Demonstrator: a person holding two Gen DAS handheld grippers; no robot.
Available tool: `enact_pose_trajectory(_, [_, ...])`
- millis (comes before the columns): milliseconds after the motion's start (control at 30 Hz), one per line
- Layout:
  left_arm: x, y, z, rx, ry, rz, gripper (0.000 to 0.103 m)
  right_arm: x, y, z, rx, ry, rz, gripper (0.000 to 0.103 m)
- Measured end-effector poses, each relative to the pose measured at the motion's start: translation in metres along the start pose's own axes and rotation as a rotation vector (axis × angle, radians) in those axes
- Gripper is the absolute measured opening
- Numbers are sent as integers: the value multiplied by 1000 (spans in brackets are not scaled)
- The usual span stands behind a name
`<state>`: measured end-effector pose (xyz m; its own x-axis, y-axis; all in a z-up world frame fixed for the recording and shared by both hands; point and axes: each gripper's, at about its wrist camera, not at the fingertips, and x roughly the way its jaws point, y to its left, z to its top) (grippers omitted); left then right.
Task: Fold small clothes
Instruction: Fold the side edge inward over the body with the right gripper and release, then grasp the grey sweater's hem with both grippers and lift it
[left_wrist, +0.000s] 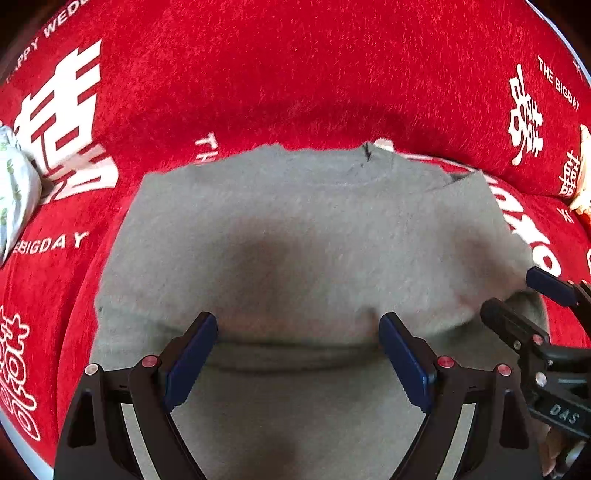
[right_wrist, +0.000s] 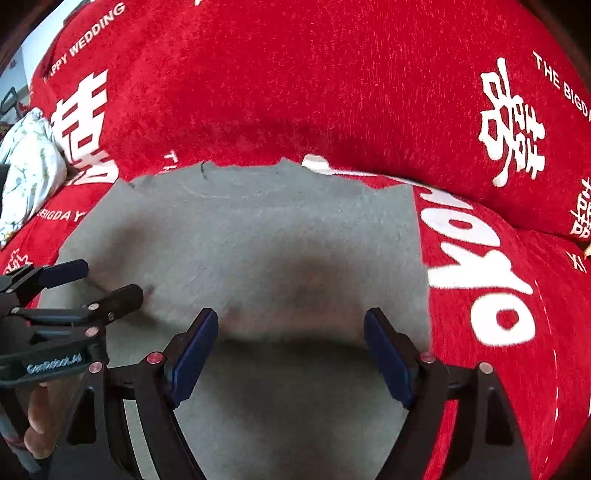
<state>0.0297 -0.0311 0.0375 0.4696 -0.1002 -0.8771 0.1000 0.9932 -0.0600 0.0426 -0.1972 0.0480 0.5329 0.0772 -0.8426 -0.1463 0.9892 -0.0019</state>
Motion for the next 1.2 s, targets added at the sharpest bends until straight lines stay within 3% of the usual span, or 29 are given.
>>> enact_pose_trajectory(133, [2,3,-24,28,20,14,90,17,15,-26,-3,74,3,85])
enact_pose_trajectory(300, [-18,4,-56,66,-30,7,91,0,28,-55,-12,-16,-39,97])
enact_pose_trajectory(333, [-23,5,-63,72,-37,8,96,-4,30,-63,-12,-26,-42,98])
enact_pose_trajectory(367, [-26,7,-71,73,-42,15,102,-8,29,-68,-13,-39,-43,98])
enact_pose_trajectory(600, [-53,21,-119,72,-116,6,103,-43,31,-116,-37,-121,-43,99])
enact_pose_trajectory(767, [-68,23,-153,110,-115,2,103,-64,36,-149,-72,-151,-43,99])
enact_pose_trajectory(800, [-71,23,-157,116,-115,0,103,-67,35,-154,-70,-152,-30,103])
enact_pose_trajectory(1000, [-80,31,-186,158,-56,-37,102,-78,38,-181,-144,-96,-38,103])
enact_pose_trajectory(1133, [-91,29,-206,246,-43,-2,102,-88,38,-186,-147,-10,-69,103])
enact_pose_trajectory(1200, [-99,27,-207,255,-77,-4,102,-100,44,-185,-140,-63,-44,103])
